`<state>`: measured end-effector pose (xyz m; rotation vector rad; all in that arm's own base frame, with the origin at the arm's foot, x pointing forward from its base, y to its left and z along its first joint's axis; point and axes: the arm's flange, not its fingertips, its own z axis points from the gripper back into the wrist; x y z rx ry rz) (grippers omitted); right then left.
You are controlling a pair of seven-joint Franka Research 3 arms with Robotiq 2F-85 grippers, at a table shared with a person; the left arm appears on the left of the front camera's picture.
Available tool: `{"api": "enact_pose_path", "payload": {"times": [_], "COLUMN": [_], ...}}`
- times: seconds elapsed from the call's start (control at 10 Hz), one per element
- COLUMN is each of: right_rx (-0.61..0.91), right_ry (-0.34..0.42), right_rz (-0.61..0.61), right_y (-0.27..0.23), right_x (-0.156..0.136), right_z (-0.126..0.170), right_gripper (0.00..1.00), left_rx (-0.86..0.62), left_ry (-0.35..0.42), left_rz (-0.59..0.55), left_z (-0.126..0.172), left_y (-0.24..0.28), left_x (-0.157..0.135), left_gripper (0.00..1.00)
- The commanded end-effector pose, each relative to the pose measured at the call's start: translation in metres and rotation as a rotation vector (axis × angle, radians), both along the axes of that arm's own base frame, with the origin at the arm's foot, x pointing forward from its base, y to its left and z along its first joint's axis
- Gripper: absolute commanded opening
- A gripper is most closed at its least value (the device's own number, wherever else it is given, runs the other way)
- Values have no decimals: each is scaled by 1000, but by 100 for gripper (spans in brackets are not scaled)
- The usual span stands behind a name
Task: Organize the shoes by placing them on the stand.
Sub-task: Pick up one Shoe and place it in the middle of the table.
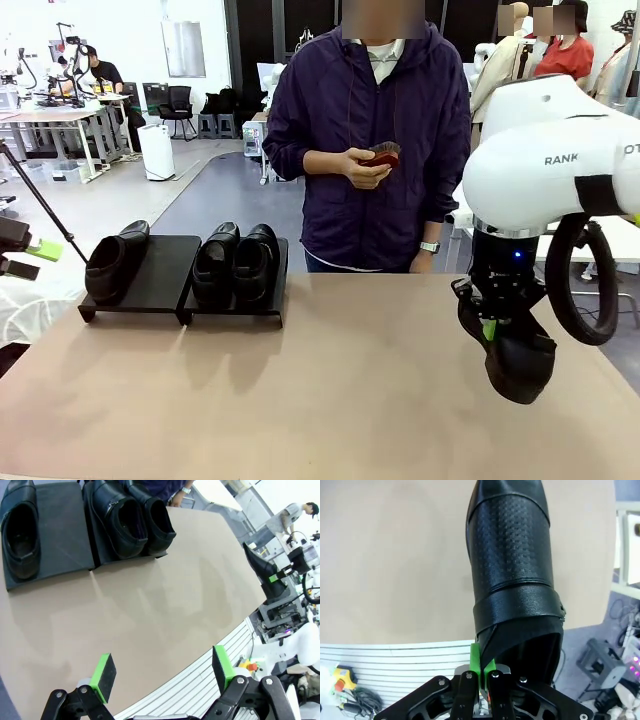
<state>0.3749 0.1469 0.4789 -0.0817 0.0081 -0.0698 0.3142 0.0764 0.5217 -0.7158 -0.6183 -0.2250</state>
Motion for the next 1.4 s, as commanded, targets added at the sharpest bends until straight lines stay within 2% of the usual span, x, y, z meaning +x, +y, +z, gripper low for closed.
{"api": "enact_pose_path", "payload": {"times": [0.0,0.3,0.4,0.6,0.8,0.9,1.0,1.3], "right_rx": [0,-11,-9,61,131,141,134,111], "right_ry": [0,7,-44,-68,-77,-95,-152,-177], "right_rz": [11,6,0,-35,-2,-32,-107,-143], "right_y": [5,4,16,61,115,143,176,242], "right_x": [7,1,-10,-70,-100,-103,-103,-88], "right_z": [2,-4,-4,-18,-40,-50,-60,-73], "right_gripper": [0,0,0,0,0,0,0,0], "left_rx": [2,2,2,2,2,2,2,2], "left_ry": [9,9,9,9,9,9,9,9], "left_rz": [0,0,0,0,0,0,0,0], "left_z": [0,0,0,0,0,0,0,0], "left_y": [0,0,0,0,0,0,0,0], "left_x": [-3,-3,-3,-3,-3,-3,-3,-3], "left_gripper": [100,100,100,100,100,100,100,100]}}
